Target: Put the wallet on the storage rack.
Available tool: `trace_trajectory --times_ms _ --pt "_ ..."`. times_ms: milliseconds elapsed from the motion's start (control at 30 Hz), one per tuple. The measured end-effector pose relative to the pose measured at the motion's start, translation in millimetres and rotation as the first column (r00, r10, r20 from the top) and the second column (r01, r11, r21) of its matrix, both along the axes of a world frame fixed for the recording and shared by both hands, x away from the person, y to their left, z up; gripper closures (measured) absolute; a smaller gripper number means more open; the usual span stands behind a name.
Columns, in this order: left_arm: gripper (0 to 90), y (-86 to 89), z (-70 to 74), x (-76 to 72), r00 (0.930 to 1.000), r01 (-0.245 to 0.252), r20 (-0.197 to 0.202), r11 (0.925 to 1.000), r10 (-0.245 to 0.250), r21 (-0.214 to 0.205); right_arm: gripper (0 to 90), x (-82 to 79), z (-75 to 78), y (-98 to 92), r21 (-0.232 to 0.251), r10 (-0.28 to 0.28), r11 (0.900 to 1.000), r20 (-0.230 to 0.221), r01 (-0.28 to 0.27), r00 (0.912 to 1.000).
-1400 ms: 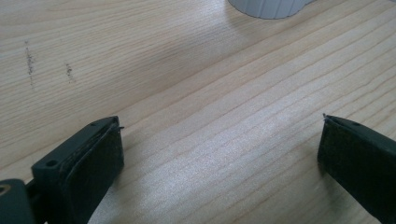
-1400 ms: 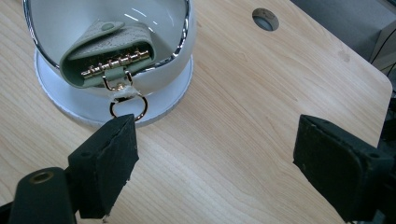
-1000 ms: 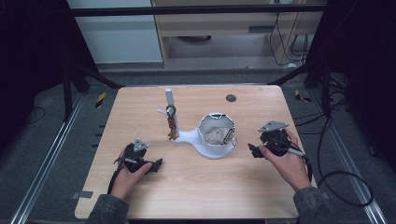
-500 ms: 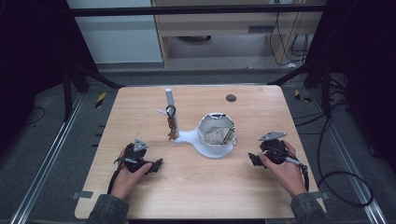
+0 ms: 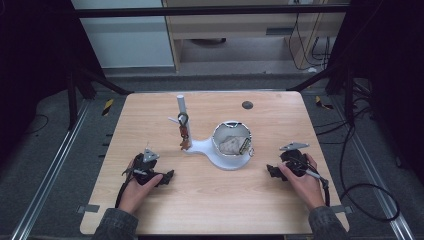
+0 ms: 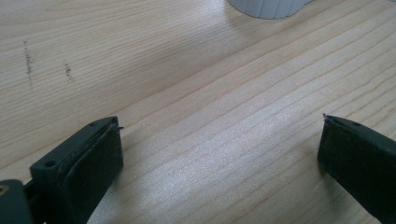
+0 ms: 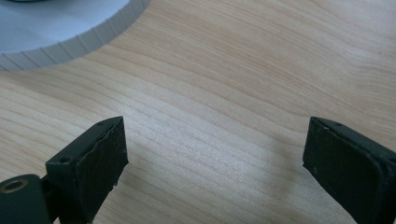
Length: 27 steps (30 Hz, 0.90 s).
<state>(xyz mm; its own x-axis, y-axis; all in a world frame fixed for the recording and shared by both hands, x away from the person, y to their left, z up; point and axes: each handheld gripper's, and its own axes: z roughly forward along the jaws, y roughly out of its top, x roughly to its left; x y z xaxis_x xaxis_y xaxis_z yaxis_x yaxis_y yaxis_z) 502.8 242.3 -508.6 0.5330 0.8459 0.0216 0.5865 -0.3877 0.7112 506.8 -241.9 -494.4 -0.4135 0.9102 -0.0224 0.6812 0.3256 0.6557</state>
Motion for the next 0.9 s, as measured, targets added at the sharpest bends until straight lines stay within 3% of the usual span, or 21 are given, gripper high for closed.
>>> trace_trajectory --times_ms 400,633,900 --pt "0.0 0.0 0.0 0.0 1.0 0.0 0.0 1.0 0.0 0.0 6.7 -2.5 -10.7 -5.4 0.031 -0.023 0.9993 0.021 0.022 0.9995" --pt "0.0 0.0 0.0 0.1 1.0 0.0 0.0 1.0 0.0 -0.001 3.2 -5.0 -17.7 -4.3 0.058 -0.042 0.9976 0.082 0.037 0.9958" --pt "0.0 -0.5 -0.1 0.6 1.0 0.002 -0.001 1.0 -0.002 -0.001 0.4 -4.3 -18.0 -2.7 0.056 -0.061 0.9968 0.076 0.057 0.9952"
